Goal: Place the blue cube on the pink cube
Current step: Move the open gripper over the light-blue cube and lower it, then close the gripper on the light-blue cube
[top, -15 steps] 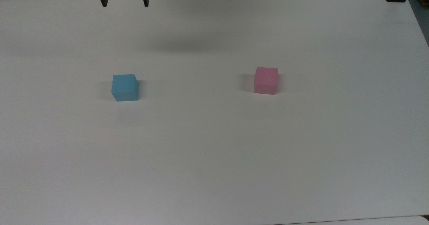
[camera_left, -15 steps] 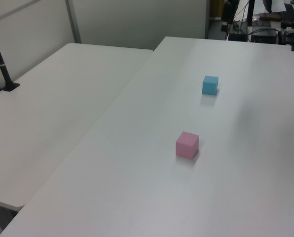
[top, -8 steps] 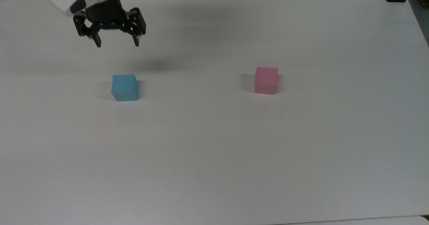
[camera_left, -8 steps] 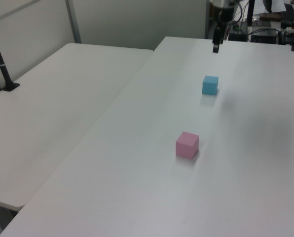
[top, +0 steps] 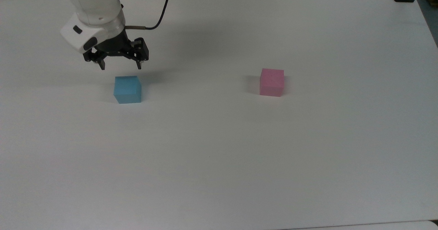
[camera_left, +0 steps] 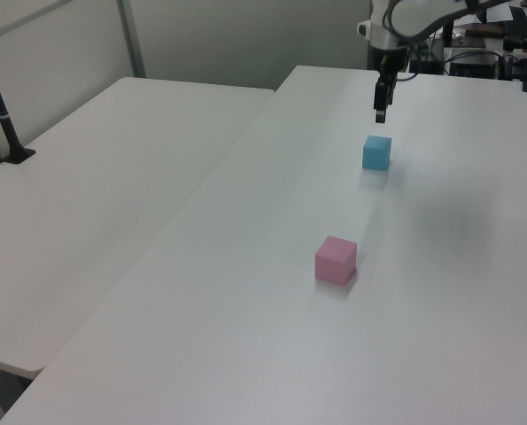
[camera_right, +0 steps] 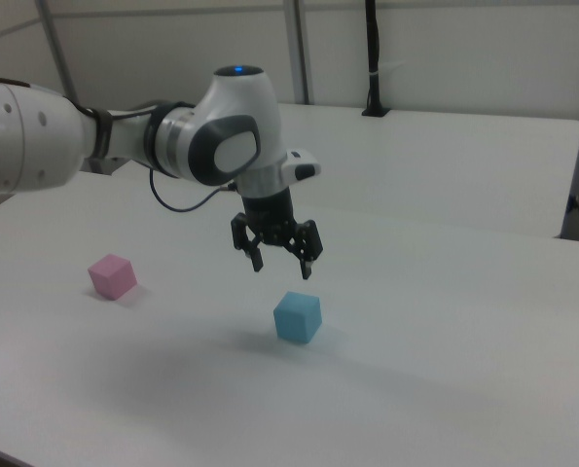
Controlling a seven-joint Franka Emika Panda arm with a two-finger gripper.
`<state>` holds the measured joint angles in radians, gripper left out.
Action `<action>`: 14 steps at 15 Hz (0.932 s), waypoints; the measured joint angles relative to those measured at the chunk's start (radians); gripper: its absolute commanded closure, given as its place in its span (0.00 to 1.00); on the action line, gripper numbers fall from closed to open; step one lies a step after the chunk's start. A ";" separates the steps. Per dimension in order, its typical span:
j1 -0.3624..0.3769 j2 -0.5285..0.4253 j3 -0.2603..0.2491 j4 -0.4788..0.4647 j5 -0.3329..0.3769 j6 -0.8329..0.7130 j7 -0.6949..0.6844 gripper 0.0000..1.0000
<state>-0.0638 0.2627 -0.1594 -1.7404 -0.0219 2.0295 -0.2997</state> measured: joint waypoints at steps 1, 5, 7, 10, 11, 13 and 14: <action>0.000 0.011 0.000 -0.003 -0.007 0.005 0.000 0.00; 0.000 0.047 0.000 -0.009 -0.014 0.030 0.000 0.01; 0.000 0.064 0.000 -0.023 -0.014 0.069 0.000 0.01; 0.000 0.088 0.000 -0.031 -0.014 0.097 0.000 0.01; 0.000 0.095 0.000 -0.032 -0.014 0.103 0.000 0.01; 0.000 0.110 0.000 -0.032 -0.019 0.109 0.000 0.02; 0.000 0.116 0.000 -0.032 -0.030 0.113 0.000 0.07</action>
<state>-0.0638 0.3784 -0.1594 -1.7727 -0.0515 2.1426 -0.2997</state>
